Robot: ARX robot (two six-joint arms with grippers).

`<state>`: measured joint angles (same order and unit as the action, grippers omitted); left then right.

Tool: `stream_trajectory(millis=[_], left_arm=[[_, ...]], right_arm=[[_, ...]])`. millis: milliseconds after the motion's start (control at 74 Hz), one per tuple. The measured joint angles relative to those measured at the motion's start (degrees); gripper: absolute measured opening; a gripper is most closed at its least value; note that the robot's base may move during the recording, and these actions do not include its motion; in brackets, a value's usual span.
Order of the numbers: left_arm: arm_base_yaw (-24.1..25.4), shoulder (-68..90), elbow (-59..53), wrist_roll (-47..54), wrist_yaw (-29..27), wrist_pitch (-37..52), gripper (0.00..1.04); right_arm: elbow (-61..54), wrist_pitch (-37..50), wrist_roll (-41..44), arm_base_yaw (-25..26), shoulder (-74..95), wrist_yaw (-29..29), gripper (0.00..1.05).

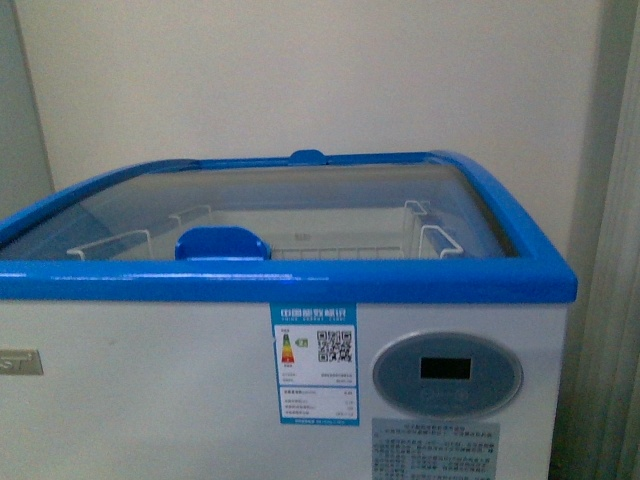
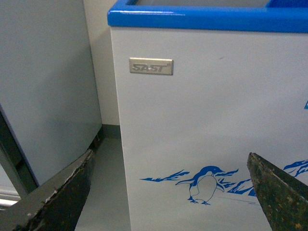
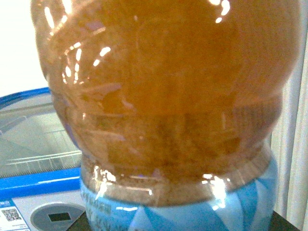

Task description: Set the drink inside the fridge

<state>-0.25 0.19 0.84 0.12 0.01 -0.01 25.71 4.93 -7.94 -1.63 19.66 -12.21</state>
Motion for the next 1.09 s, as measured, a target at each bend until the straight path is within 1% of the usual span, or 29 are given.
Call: stream_trajectory(millis=[500, 527, 541, 568, 608, 622, 662, 676, 703, 730, 743, 797, 811, 851, 905, 946, 1095], left_arm=[[0.0, 0.02, 0.0, 0.0, 0.0, 0.0, 0.97], [0.24, 0.37, 0.11, -0.74, 0.83, -0.33, 0.97], [0.81, 1.53, 0.55, -1.6, 2.91, -0.94, 0.97], [1.44, 3.61, 0.94, -2.89, 5.14, -0.44, 0.97], [2.23, 8.5, 1.79, -4.22, 7.82, 2.36, 0.97], [2.58, 12.26, 2.45, -4.44, 9.33, 5.18, 0.97], [2.8, 18.6, 3.5, -4.33, 10.82, 10.54, 0.97], [2.8, 22.84, 4.37, -3.98, 11.65, 14.27, 0.97], [2.75, 27.06, 5.31, -3.5, 12.46, 18.05, 0.97], [2.58, 31.17, 6.43, -2.29, 12.98, 21.88, 0.97], [2.34, 35.32, 7.67, -1.11, 13.46, 25.51, 0.97], [1.68, 43.15, 10.51, 1.33, 14.67, 32.09, 0.97], [1.42, 46.82, 12.0, 2.84, 15.54, 34.99, 0.97], [1.09, 51.93, 14.32, 5.22, 16.92, 38.73, 0.97], [0.46, 59.41, 18.27, 9.66, 19.12, 43.25, 0.97], [0.07, 63.17, 20.57, 11.76, 20.31, 44.63, 0.97], [-1.46, 74.44, 29.75, 23.34, 25.62, 44.15, 0.97]], right_arm=[[0.02, 0.11, -0.02, 0.0, 0.0, 0.0, 0.36], [0.02, 0.11, -0.02, 0.0, 0.0, 0.0, 0.36], [0.02, 0.11, -0.02, 0.0, 0.0, 0.0, 0.36], [0.02, 0.11, -0.02, 0.0, 0.0, 0.0, 0.36], [0.02, 0.11, -0.02, 0.0, 0.0, -0.04, 0.36], [0.02, 0.11, -0.02, 0.0, 0.0, -0.02, 0.36], [0.02, 0.11, -0.02, 0.0, 0.0, 0.07, 0.36], [0.02, 0.11, -0.02, 0.0, 0.0, 0.11, 0.36], [0.02, 0.11, -0.02, -0.02, 0.0, 0.2, 0.36], [0.02, 0.11, -0.02, 0.0, 0.0, 0.17, 0.36], [0.02, 0.11, -0.02, 0.0, 0.0, 0.17, 0.36], [0.02, 0.11, -0.02, 0.0, 0.0, 0.0, 0.36], [0.02, 0.11, -0.02, 0.0, 0.0, -0.04, 0.36], [0.02, 0.11, -0.02, 0.0, 0.0, -0.2, 0.36], [0.02, 0.11, -0.02, 0.0, 0.0, -0.13, 0.36], [0.02, 0.11, -0.02, 0.0, 0.0, 0.02, 0.36], [0.02, 0.11, -0.02, 0.0, 0.0, 0.0, 0.36]])
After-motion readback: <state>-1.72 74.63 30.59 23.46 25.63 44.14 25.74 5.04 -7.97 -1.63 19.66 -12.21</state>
